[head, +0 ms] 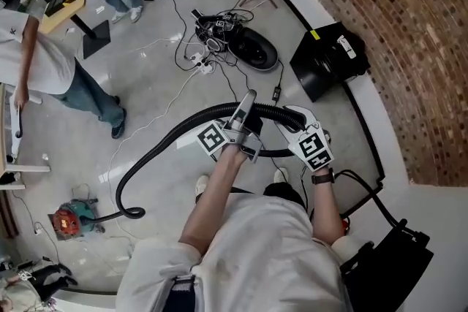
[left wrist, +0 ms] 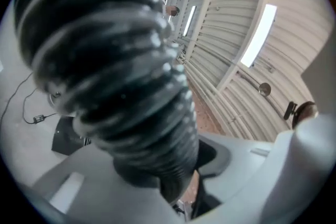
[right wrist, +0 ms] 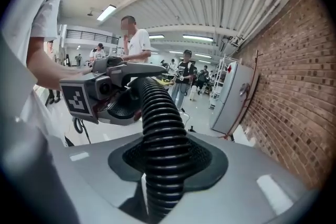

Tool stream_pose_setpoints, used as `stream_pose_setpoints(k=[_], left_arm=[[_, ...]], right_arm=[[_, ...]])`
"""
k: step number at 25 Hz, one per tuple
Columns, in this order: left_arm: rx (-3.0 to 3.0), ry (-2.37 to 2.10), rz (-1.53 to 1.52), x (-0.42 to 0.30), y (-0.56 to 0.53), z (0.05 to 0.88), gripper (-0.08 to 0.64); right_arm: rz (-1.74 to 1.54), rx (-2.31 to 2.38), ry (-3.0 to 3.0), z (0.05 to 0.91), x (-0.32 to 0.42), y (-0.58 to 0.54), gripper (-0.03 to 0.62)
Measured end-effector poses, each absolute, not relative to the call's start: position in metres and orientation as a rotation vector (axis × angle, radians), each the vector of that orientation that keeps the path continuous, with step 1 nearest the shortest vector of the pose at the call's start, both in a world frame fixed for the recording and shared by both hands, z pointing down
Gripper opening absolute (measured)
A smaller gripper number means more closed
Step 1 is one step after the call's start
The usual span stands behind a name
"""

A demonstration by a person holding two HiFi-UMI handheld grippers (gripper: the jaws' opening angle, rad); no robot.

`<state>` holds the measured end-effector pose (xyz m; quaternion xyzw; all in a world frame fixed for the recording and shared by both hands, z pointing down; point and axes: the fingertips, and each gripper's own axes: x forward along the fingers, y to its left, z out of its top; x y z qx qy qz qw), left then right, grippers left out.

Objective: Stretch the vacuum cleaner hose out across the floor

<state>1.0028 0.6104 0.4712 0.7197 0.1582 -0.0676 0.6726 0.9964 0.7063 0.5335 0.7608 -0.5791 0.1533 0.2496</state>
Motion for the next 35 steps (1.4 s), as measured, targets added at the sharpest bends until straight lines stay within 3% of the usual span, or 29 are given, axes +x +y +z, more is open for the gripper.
stream_pose_setpoints(k=[9, 12, 13, 19, 23, 25, 31, 32, 34, 35], left_arm=[[1.626, 0.342, -0.325, 1.091, 0.766, 0.436, 0.135], [1.704, 0.351, -0.390, 1.107, 0.778, 0.426, 0.133], [1.739, 0.340, -0.425, 1.113, 0.777, 0.424, 0.132], [1.903, 0.321, -0.616, 1.144, 0.746, 0.418, 0.130], [1.884, 0.401, -0.732, 1.158, 0.726, 0.409, 0.130], [1.905, 0.450, -0.772, 1.166, 0.716, 0.403, 0.132], [2.029, 0.568, -0.787, 1.170, 0.702, 0.399, 0.138], [2.037, 0.548, -0.804, 1.168, 0.694, 0.401, 0.139], [2.052, 0.506, -0.829, 1.162, 0.682, 0.403, 0.141], [2.062, 0.490, -0.833, 1.158, 0.679, 0.404, 0.146]], right_arm=[[0.158, 1.870, -1.475, 0.503, 1.114, 0.859, 0.170], [0.204, 2.075, -1.486, 0.500, 1.139, 0.881, 0.252], [0.254, 2.192, -1.501, 0.499, 1.149, 0.890, 0.287], [0.678, 2.754, -1.717, 0.504, 1.193, 0.942, 0.312], [1.118, 2.948, -2.135, 0.501, 1.211, 0.924, 0.482], [1.279, 3.008, -2.329, 0.488, 1.226, 0.900, 0.501], [1.847, 3.065, -2.305, 0.501, 1.285, 0.821, 0.493], [1.971, 3.042, -2.262, 0.508, 1.290, 0.809, 0.465], [2.154, 2.906, -2.239, 0.523, 1.288, 0.790, 0.320], [2.210, 2.833, -2.228, 0.531, 1.283, 0.783, 0.322]])
